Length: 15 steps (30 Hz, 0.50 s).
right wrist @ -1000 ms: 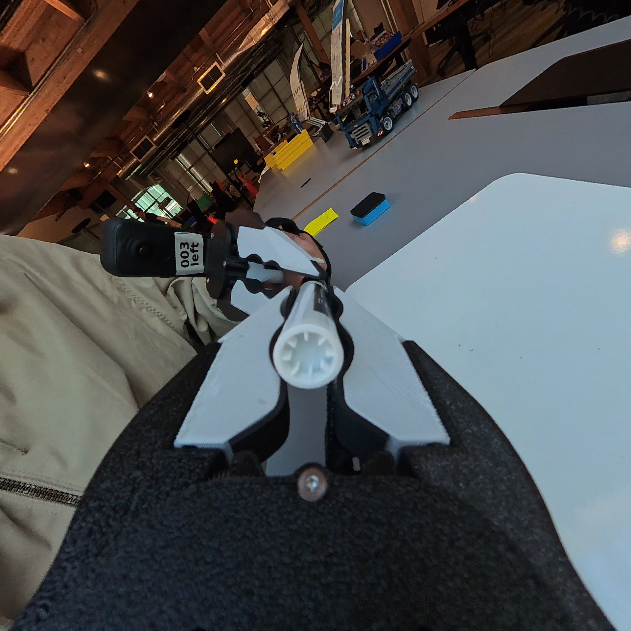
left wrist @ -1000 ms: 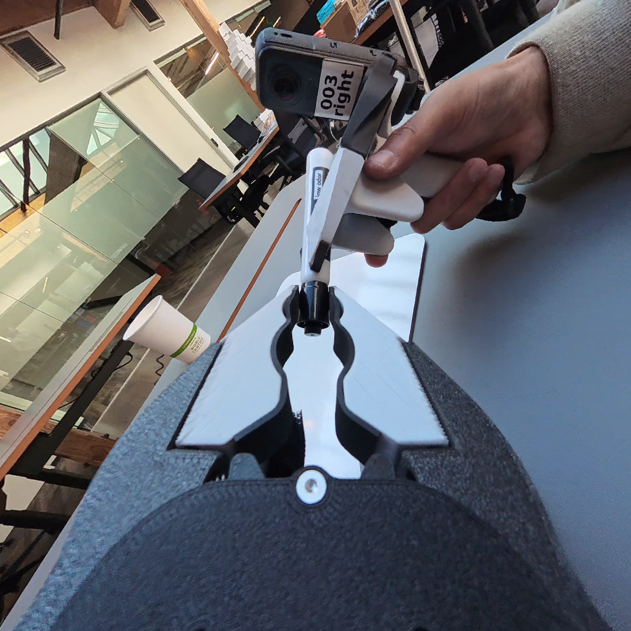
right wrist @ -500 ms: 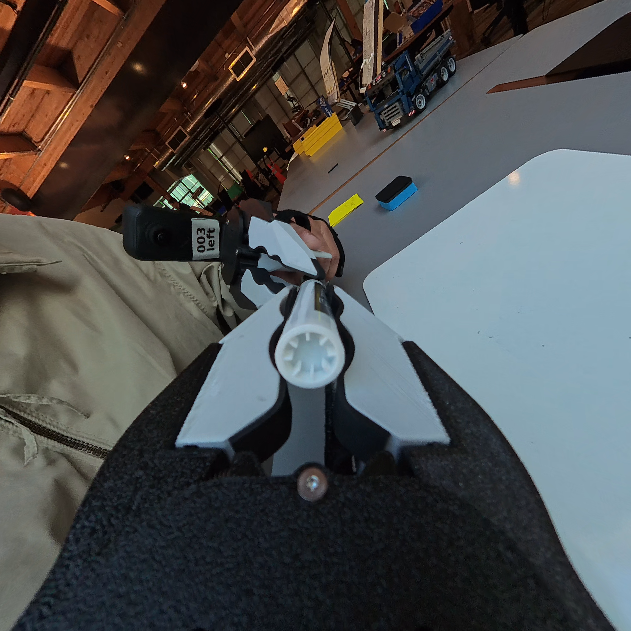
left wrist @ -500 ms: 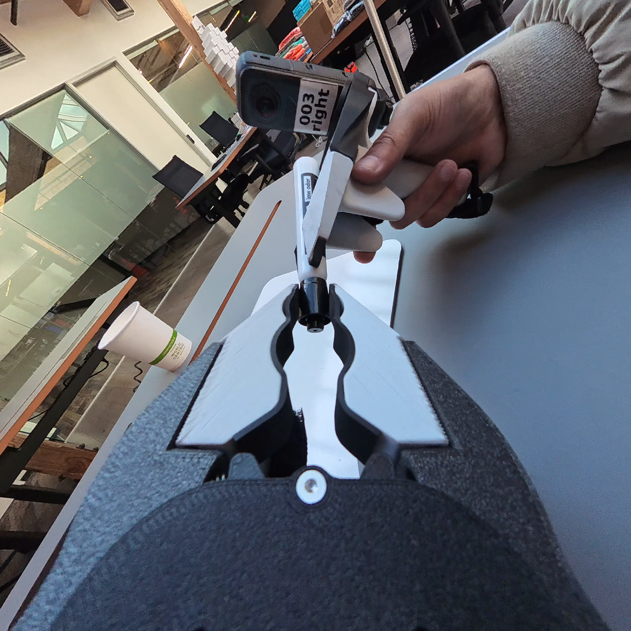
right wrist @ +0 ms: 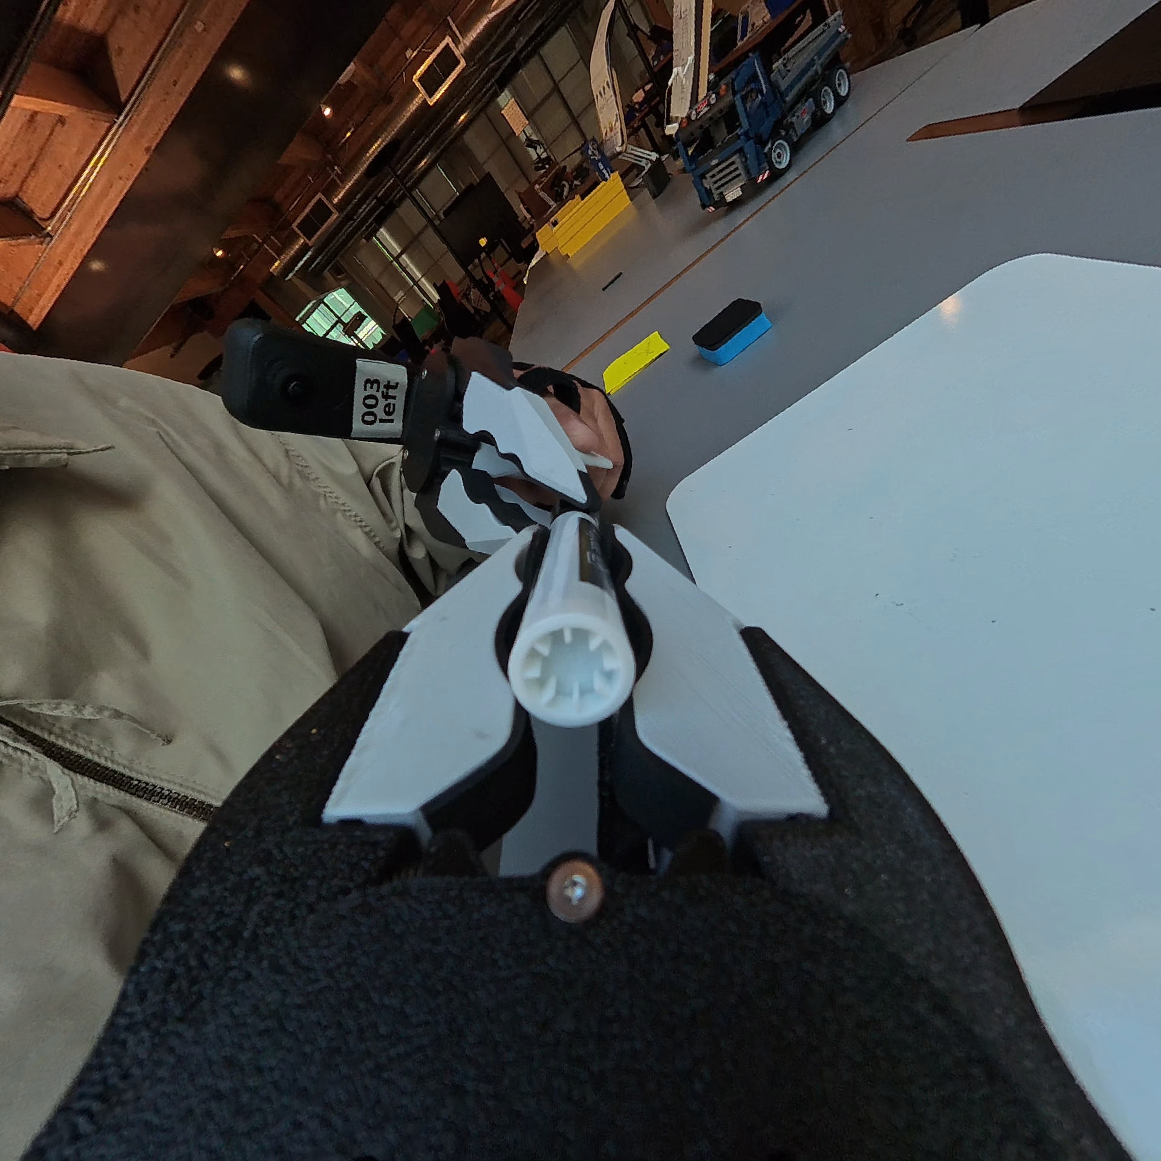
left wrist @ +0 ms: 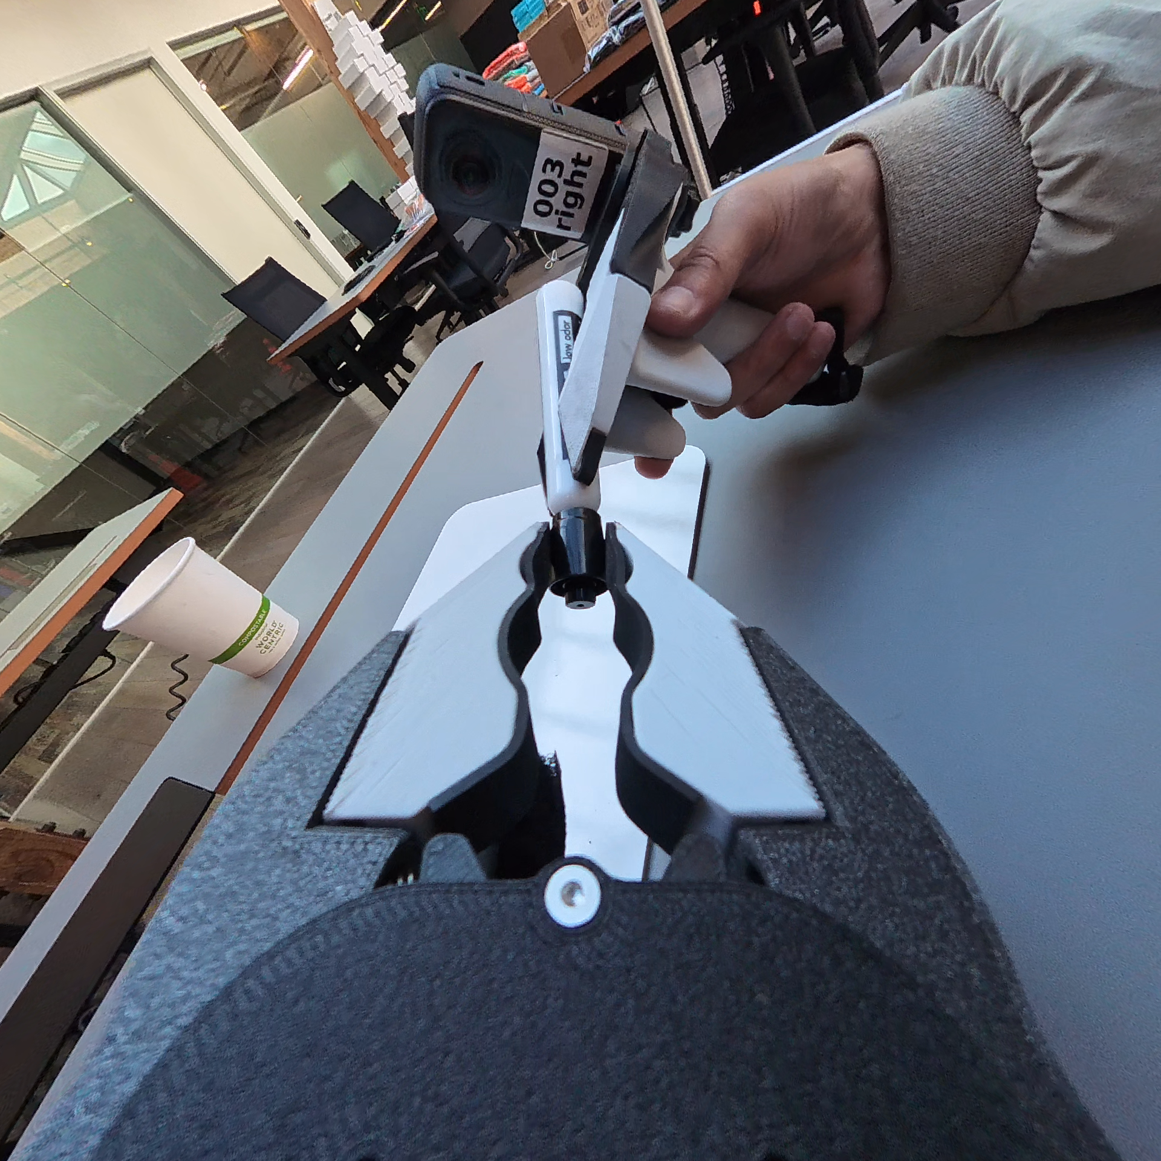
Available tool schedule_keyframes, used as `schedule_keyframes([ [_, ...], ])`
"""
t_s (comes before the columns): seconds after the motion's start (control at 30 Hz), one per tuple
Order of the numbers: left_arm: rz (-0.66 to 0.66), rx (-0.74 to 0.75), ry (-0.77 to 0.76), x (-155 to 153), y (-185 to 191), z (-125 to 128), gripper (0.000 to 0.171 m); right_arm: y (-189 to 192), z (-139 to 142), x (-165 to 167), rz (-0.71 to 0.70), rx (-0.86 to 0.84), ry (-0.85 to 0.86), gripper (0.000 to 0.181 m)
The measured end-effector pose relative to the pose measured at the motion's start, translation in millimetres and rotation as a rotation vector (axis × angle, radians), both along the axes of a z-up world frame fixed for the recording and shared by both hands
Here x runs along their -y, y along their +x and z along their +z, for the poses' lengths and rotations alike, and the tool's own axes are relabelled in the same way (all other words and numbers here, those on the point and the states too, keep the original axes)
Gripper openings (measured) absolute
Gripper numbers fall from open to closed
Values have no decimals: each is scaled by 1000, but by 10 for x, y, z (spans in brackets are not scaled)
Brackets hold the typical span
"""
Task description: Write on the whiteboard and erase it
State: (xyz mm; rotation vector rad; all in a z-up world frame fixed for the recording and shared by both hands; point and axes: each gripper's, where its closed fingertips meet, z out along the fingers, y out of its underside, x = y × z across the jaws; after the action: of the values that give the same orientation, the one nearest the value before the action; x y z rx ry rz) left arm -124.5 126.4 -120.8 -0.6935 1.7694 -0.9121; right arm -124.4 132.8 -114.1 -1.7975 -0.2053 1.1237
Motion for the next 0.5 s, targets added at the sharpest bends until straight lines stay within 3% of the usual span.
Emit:
schedule_keyframes([
  [0.5,-9,-13,-29,-1,-12,-31,17,-2,-31,15,-8,56,6,17],
])
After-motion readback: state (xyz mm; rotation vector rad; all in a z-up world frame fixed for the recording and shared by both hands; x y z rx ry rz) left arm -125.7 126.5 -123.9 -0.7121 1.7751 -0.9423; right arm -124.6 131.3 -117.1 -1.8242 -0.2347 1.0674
